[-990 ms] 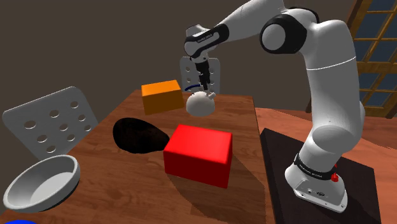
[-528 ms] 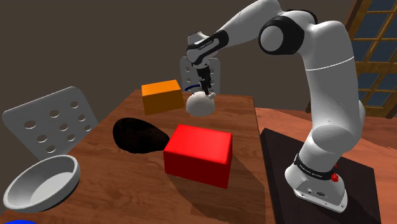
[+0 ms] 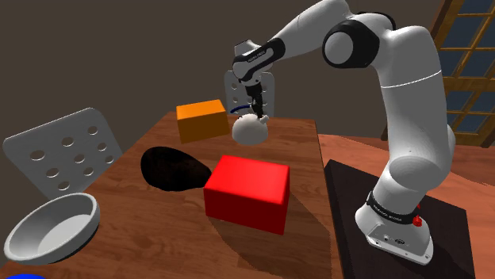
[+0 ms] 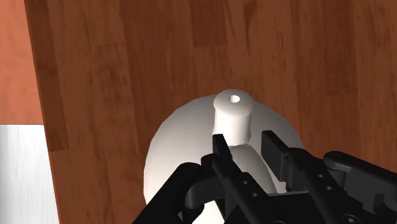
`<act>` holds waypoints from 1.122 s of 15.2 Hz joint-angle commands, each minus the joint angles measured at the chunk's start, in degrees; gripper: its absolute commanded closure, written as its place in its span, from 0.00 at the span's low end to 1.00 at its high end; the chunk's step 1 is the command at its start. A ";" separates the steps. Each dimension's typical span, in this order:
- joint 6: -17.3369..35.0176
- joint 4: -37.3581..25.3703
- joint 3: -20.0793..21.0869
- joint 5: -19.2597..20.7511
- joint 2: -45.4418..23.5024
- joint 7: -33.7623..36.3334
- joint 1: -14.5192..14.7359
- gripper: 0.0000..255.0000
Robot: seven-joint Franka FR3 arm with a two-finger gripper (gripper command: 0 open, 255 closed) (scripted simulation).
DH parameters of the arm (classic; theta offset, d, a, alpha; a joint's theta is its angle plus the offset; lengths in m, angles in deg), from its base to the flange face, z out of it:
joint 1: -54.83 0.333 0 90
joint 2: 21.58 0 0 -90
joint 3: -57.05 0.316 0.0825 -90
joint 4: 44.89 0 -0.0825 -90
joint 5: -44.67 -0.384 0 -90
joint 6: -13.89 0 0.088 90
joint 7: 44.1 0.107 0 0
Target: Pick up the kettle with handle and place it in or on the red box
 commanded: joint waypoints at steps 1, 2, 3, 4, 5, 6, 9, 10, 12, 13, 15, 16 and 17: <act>0.00 0.00 0.00 0.00 0.00 0.00 0.00 1.00; 0.00 0.00 0.00 0.00 0.00 0.00 0.00 1.00; 0.00 -0.01 0.00 0.00 0.00 0.00 0.00 1.00; -0.01 -0.01 0.00 0.00 0.00 0.00 0.00 1.00; -0.01 -0.02 0.00 0.00 -0.01 0.00 0.00 1.00; -0.01 -0.01 0.00 0.00 0.00 0.00 0.00 1.00; -0.61 -0.32 -0.01 0.01 0.30 -0.05 0.01 1.00; -1.24 -0.67 -0.03 0.03 0.58 -0.11 0.03 1.00; -2.52 -1.44 -0.05 0.05 1.10 -0.23 0.05 1.00; -3.17 -1.84 -0.06 0.06 1.35 -0.29 0.06 1.00; -4.48 -2.70 -0.09 0.08 1.81 -0.41 0.08 1.00; -5.14 -3.15 -0.10 0.09 2.02 -0.47 0.09 1.00; -5.81 -3.62 -0.11 0.09 2.23 -0.53 0.09 1.00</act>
